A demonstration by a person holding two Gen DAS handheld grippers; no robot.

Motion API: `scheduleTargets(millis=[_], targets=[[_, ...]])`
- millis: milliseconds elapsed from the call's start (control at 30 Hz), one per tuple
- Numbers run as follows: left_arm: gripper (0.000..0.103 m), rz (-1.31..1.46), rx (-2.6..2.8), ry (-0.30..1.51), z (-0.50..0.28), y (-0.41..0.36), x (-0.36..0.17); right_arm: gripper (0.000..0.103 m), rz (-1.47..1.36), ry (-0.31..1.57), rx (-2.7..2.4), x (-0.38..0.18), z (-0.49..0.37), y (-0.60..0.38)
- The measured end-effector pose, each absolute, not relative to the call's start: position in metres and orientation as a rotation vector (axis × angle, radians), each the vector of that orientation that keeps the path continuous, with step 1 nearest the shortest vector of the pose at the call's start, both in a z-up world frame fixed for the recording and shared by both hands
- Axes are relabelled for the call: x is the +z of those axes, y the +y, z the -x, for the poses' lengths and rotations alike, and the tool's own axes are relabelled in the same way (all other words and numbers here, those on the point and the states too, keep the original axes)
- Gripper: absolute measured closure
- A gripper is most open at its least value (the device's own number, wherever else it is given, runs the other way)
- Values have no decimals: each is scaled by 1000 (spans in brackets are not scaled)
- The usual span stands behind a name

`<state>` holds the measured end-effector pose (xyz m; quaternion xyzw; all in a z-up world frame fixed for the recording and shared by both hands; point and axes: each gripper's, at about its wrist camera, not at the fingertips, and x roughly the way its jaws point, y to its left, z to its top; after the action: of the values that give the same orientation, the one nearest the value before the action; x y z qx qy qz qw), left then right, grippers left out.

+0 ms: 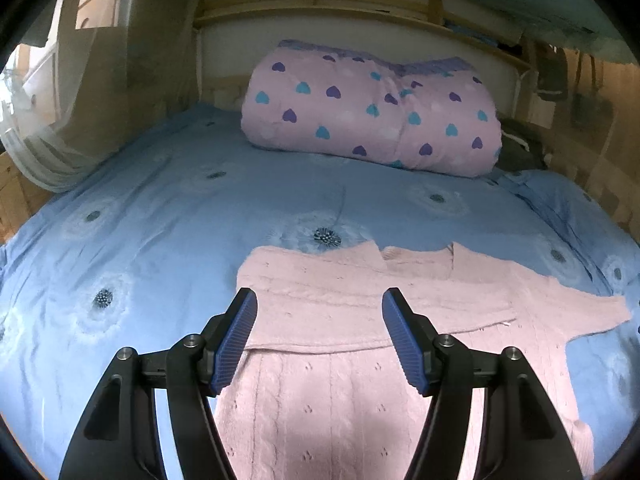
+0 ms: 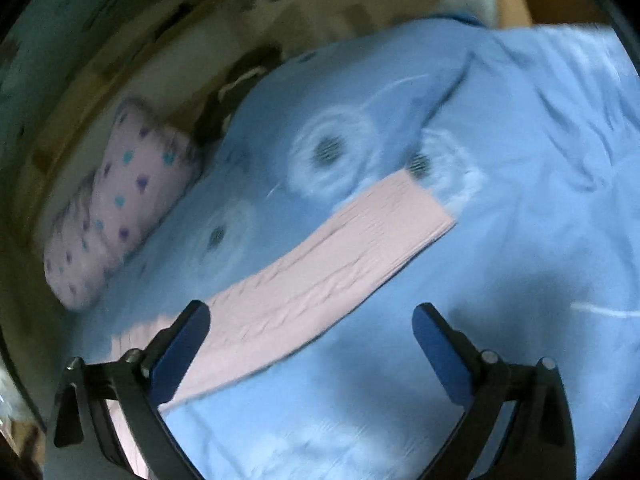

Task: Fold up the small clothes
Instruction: 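Open the left tool and release the folded sleeve, then grasp the other sleeve cuff with the right tool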

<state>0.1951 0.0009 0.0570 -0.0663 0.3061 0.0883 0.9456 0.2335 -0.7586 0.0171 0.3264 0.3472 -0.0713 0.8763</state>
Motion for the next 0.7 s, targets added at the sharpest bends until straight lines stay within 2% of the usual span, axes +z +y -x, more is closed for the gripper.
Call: scheduleTargets(millis=[167,333,700], targets=[[43,112,199,643,-200,1,51,0,-786,702,-114,-3,-252,-782],[43,93,212,645,-204,0,48,0,-791,824,-149,-36,-278,-784],[43,65,240,689,-214,2,33,0,-798,636,-126,-40,-298,-805]])
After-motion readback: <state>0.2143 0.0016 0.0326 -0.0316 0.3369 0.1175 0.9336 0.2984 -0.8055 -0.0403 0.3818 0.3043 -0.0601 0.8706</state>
